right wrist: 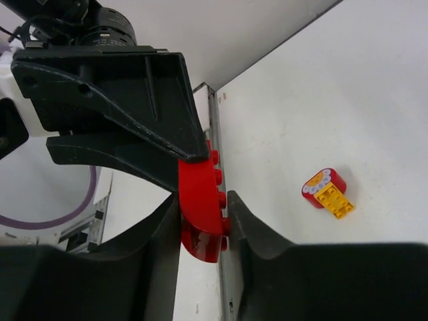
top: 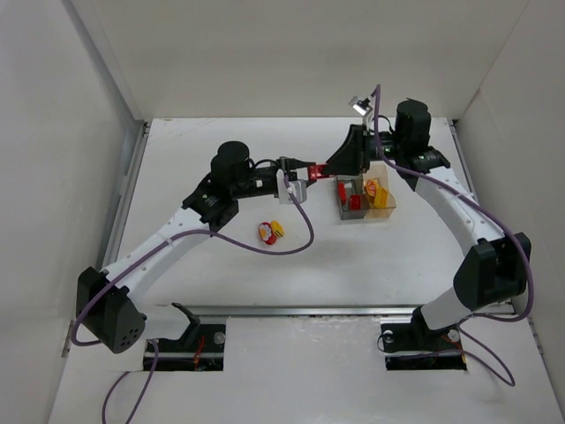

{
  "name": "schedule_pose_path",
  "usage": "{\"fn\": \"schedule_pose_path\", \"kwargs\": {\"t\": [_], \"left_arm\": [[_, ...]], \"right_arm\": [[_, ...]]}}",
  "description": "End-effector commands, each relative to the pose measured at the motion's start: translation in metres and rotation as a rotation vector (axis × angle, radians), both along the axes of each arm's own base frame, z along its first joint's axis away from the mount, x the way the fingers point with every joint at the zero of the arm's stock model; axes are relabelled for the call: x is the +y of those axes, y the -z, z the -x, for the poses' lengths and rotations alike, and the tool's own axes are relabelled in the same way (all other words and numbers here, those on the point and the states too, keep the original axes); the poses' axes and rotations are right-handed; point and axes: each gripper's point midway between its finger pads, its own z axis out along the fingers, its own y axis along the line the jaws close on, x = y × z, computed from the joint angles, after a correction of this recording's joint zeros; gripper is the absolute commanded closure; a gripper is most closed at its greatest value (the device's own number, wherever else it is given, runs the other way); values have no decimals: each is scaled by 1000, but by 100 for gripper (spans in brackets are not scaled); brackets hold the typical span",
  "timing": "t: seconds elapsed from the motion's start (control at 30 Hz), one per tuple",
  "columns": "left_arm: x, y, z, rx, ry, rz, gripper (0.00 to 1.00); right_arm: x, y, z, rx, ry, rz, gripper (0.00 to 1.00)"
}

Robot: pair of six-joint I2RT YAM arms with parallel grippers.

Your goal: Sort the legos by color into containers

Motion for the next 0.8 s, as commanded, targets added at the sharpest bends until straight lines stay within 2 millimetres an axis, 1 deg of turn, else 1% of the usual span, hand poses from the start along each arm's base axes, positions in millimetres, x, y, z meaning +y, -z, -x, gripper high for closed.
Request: {"fn": "schedule_pose_path", "kwargs": {"t": [0.0, 0.03, 0.07, 0.1, 0.13, 0.17, 0.2, 0.23, 0.27, 0.3, 0.33, 0.37, 0.4, 0.43, 0.47, 0.5, 0.53, 0.57, 0.6, 0.63, 0.67, 0.7, 0.73, 0.77], "left_arm": [[0, -20, 9, -41, 23, 45, 81], [0, -20, 9, -41, 23, 45, 61], [1, -13, 10, -21, 23, 31, 37], [1, -10, 9, -2, 13, 26, 0], [3, -6, 7, 9, -2, 16, 0], [5, 1, 6, 32, -16, -4, 0], [6, 4, 4, 60, -35, -7, 0], [9, 14, -4, 117, -93, -12, 0], [12, 25, -7, 163, -133, -23, 0], [16, 29, -11, 198, -175, -26, 0], [23, 43, -23, 237, -260, -43, 0], [26, 56, -27, 280, -300, -61, 0], [31, 63, -29, 320, -338, -71, 0], [36, 75, -35, 333, -390, -96, 0], [40, 86, -36, 345, -410, -114, 0], [44, 95, -35, 366, -431, -130, 0], [47, 103, -36, 373, -448, -143, 0], [51, 110, -37, 378, -472, -156, 0], [55, 122, -36, 390, -487, -176, 0], [58, 133, -36, 415, -505, -198, 0], [60, 133, -37, 432, -532, -189, 0], [63, 152, -35, 466, -536, -233, 0], [64, 155, -32, 476, -537, -247, 0], [67, 169, -28, 511, -541, -292, 0]], "right_arm": [[0, -6, -5, -78, 2, -12, 100], [-1, -8, -9, -90, 35, -9, 100], [-1, -4, -12, -81, 59, -1, 100], [-4, -3, -17, -84, 100, 5, 100], [-10, -1, -34, -77, 213, 23, 100], [-16, 16, -45, -36, 285, 52, 100], [-25, 28, -53, 12, 365, 88, 100], [-44, 44, -79, 57, 541, 144, 100], [-53, 59, -87, 96, 622, 191, 100], [-64, 71, -95, 128, 712, 242, 100], [-77, 96, -98, 182, 783, 334, 100], [-101, 109, -112, 177, 932, 418, 100], [-109, 123, -115, 186, 983, 477, 100], [-119, 137, -116, 191, 1022, 537, 100], [-121, 138, -118, 173, 1040, 559, 100], [-125, 149, -118, 174, 1045, 590, 100], [-122, 158, -119, 164, 1021, 620, 100], [-124, 163, -122, 165, 1034, 631, 100], [-133, 173, -124, 169, 1068, 678, 100], [-136, 174, -128, 167, 1090, 693, 100], [-140, 183, -130, 177, 1103, 718, 100], [-141, 186, -133, 175, 1114, 724, 100], [-141, 187, -136, 170, 1109, 731, 97], [-140, 194, -140, 179, 1105, 741, 92]]}}
